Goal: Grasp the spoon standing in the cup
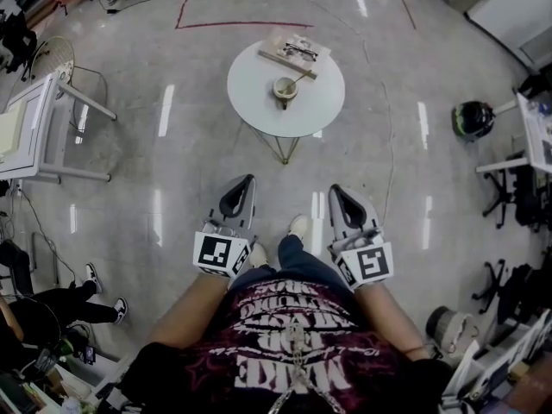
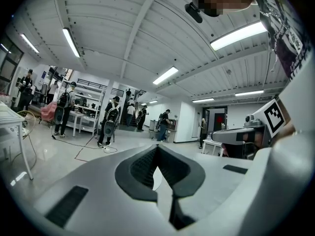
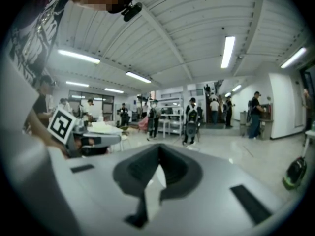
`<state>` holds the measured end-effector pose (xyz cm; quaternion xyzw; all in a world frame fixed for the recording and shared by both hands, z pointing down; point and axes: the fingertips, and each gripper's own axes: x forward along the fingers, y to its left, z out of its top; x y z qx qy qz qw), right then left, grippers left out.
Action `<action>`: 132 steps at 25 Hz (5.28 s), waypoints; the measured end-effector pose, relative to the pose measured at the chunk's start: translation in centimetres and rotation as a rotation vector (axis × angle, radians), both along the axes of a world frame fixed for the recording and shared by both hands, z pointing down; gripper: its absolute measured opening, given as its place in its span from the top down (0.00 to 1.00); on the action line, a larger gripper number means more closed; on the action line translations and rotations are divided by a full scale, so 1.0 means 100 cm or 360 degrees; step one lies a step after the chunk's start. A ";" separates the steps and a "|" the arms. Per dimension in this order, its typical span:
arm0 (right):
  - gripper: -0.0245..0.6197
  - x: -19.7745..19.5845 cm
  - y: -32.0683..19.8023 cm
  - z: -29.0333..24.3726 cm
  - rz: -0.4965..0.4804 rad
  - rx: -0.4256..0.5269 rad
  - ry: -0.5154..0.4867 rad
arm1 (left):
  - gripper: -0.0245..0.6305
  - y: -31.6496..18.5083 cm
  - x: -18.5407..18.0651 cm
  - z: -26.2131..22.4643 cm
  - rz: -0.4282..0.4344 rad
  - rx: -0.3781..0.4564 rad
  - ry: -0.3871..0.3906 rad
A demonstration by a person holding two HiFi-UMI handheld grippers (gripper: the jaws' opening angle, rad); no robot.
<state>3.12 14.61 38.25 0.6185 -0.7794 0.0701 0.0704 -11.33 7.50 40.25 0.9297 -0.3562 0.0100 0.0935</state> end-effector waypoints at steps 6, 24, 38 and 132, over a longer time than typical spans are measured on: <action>0.92 0.013 -0.011 0.003 -0.0027 -0.0004 -0.0017 | 0.93 -0.007 0.017 0.004 0.0004 -0.0013 -0.0020; 0.92 0.057 -0.060 0.002 -0.0168 0.0009 -0.0028 | 0.93 -0.052 0.047 -0.001 -0.0174 -0.0023 0.0000; 0.92 0.091 -0.075 -0.006 -0.0262 0.0053 -0.0055 | 0.93 -0.062 0.083 -0.021 -0.0251 0.0052 -0.0030; 0.92 0.128 -0.376 0.128 -0.0320 -0.0448 0.0059 | 0.93 -0.342 0.123 0.143 -0.0156 -0.0500 -0.0104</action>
